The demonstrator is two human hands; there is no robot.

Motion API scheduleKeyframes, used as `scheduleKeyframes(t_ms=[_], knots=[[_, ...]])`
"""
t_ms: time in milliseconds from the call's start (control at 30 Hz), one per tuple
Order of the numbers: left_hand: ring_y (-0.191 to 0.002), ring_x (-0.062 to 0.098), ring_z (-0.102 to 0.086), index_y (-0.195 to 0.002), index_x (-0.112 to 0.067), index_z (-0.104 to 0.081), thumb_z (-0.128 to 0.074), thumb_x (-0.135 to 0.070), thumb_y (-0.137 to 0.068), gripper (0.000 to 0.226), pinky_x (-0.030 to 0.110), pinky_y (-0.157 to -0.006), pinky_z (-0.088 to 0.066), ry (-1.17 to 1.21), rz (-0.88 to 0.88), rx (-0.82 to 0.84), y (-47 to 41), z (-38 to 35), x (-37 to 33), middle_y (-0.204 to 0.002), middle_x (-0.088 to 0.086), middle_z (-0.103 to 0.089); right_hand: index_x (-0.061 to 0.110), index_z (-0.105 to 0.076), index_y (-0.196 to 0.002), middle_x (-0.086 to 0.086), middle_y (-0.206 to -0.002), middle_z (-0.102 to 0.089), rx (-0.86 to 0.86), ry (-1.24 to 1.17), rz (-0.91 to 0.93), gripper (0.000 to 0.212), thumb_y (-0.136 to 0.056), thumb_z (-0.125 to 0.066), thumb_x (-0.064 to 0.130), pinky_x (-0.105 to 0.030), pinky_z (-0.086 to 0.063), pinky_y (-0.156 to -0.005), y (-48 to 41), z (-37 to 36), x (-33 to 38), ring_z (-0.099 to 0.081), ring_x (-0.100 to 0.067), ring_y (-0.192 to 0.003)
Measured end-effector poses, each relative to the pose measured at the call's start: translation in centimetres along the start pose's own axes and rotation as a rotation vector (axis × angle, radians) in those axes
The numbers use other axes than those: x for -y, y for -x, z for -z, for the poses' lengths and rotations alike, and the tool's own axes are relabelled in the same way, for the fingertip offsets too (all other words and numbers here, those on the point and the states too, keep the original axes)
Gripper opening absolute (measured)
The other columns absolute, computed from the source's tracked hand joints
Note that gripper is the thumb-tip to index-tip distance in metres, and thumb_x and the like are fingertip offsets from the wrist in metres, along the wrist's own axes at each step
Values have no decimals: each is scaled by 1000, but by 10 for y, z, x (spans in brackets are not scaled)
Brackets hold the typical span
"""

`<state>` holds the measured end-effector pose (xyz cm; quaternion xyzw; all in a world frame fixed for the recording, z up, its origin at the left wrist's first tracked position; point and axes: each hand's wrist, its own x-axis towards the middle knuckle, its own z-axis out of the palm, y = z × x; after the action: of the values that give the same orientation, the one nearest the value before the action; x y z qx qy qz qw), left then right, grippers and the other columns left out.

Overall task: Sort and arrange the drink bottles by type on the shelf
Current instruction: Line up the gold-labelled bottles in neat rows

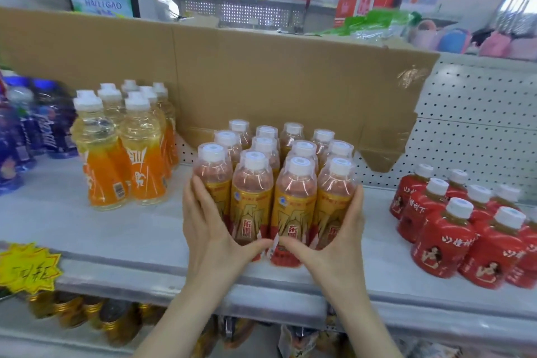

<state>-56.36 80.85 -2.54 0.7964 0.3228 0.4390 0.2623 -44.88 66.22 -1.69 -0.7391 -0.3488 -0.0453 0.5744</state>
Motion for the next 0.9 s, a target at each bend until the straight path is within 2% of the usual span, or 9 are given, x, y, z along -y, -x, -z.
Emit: scheduleKeyframes(t_ms=[67, 133, 233, 367, 467, 600, 700, 767, 900], knots=[[-152, 21, 12, -149, -25, 34, -89, -63, -44, 166, 42, -120, -8, -58, -19, -4, -1, -5, 4, -163, 4, 23, 47, 15, -156, 13, -160, -17, -35, 68, -13, 156, -50, -99, 50, -43, -30, -123, 2, -8, -3, -22, -10, -150], [-153, 29, 5, -150, -23, 32, -89, -61, -46, 164, 48, -119, -14, -71, -30, 9, -5, -8, 5, -163, 8, 20, 46, 16, -156, 8, -159, -19, -56, 74, -34, 157, -50, -100, 47, -45, -31, -122, -2, -12, -7, -23, -12, -149], [-152, 34, 2, -150, -22, 31, -90, -60, -47, 163, 55, -117, -20, -98, -42, 21, -11, -10, 3, -163, 14, 17, 42, 18, -157, 4, -159, -18, -40, 80, -44, 156, -54, -99, 43, -43, -28, -123, -12, -13, -11, -20, -10, -148], [-151, 37, 2, -149, -21, 31, -90, -59, -49, 162, 58, -116, -20, -103, -43, 47, -21, -15, 0, -162, 19, 15, 37, 18, -159, 4, -159, -17, -22, 58, -37, 155, -57, -99, 42, -34, -26, -120, -23, -13, -15, -20, -6, -146], [-152, 32, 6, -149, -24, 32, -90, -58, -51, 160, 52, -119, -14, -64, -52, 59, -25, -15, 3, -162, 13, 19, 38, 10, -160, 7, -155, -24, -4, 45, -40, 150, -57, -98, 43, -33, -30, -117, -31, -7, -18, -27, -5, -142], [-151, 11, 8, -146, -39, 34, -92, -51, -53, 157, 35, -117, -7, 176, 13, 82, -32, -7, 13, -163, -12, 18, 44, -3, -159, 8, -159, -35, 18, -71, -113, 137, -56, -92, 60, -41, -40, -117, -66, 19, -21, -41, -9, -143], [-149, 6, -2, -150, -39, 27, -95, -45, -50, 158, 35, -117, -13, 219, 35, 122, -38, -3, 19, -164, -14, 6, 44, -26, -149, 8, -139, -60, 196, -204, -109, 88, -85, -82, 20, -22, -55, -97, -87, 26, -17, -65, 3, -115], [-148, 6, -7, -151, -38, 22, -97, -42, -49, 157, 33, -116, -15, 212, 23, 127, -39, -2, 21, -163, -12, -2, 35, -33, -148, 6, -132, -65, 212, -235, -94, 80, -87, -78, 8, -16, -57, -84, -92, 23, -20, -68, 1, -108], [-148, 14, -15, -154, -37, 13, -99, -38, -46, 155, 36, -116, -20, 197, 6, 101, -41, -5, 20, -160, -7, -12, 26, -36, -149, 3, -131, -66, 216, -274, -81, 82, -83, -81, 9, -16, -56, -81, -95, 20, -28, -69, -3, -110]])
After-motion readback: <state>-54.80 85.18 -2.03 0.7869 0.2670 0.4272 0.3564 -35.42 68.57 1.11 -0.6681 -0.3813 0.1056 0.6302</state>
